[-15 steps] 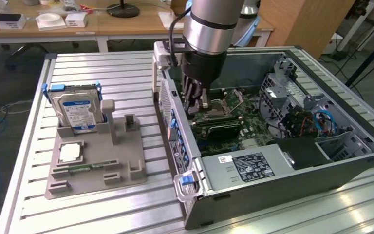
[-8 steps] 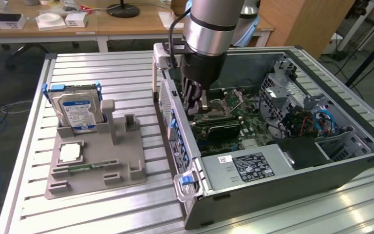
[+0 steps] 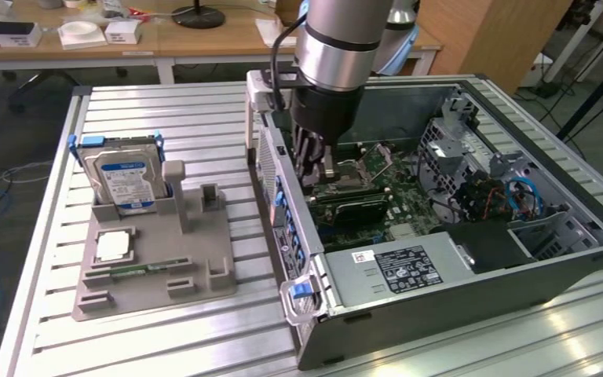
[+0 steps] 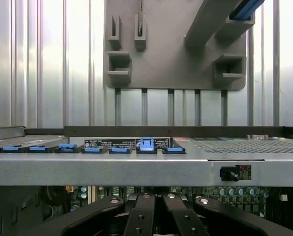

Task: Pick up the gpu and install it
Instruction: 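Press down on the gpu until it lock into place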

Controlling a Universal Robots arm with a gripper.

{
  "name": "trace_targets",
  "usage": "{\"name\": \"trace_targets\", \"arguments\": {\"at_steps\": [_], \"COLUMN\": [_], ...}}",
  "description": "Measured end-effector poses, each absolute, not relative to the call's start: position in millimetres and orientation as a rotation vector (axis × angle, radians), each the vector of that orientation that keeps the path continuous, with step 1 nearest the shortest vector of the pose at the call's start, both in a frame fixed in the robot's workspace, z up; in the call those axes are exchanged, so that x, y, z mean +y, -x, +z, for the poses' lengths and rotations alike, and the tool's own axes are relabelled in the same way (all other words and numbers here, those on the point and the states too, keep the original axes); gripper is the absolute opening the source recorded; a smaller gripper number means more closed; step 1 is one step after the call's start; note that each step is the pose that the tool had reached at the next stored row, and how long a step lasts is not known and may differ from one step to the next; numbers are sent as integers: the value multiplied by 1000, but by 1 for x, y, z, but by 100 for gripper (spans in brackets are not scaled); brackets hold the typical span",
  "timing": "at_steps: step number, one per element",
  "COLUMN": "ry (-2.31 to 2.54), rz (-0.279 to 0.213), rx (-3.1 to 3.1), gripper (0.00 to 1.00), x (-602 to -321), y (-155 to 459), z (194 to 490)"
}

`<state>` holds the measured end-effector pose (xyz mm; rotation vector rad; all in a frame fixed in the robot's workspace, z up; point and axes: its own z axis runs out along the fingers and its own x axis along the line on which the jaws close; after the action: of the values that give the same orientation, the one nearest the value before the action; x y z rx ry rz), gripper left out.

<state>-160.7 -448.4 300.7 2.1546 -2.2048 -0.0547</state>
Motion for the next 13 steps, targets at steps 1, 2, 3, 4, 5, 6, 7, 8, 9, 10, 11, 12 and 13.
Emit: {"name": "trace_targets", "arguments": {"at_steps": [1,2,3,4,5,6,7,8,9,10,11,12,13], "ry": [-2154,-2154,-2154,-2154,-2154,-2154,-2155,-2155,-2155,-2154,-2154,-2154,-2153], "rz": [-55,-55,-55,-55,-55,-55,-55,-55,-55,-55,-55,-55,-55], "rx": [-2204,-2204,-2204,-2204,-2204,-2205,-2205,-2205,-2204,-2204,-2204,-2204,-2204], "gripper": [11,11,11,11,11,11,11,11,11,11,11,11,11], "x": [-448,-448,-448,-449,-449,-448,-448,-448,-448,-448,-448,-448,-448], "y": [161,161,161,162,162,162,162,162,162,162,162,162,162], "z": [300,300,300,299,299,298,298,298,298,299,299,299,299]}}
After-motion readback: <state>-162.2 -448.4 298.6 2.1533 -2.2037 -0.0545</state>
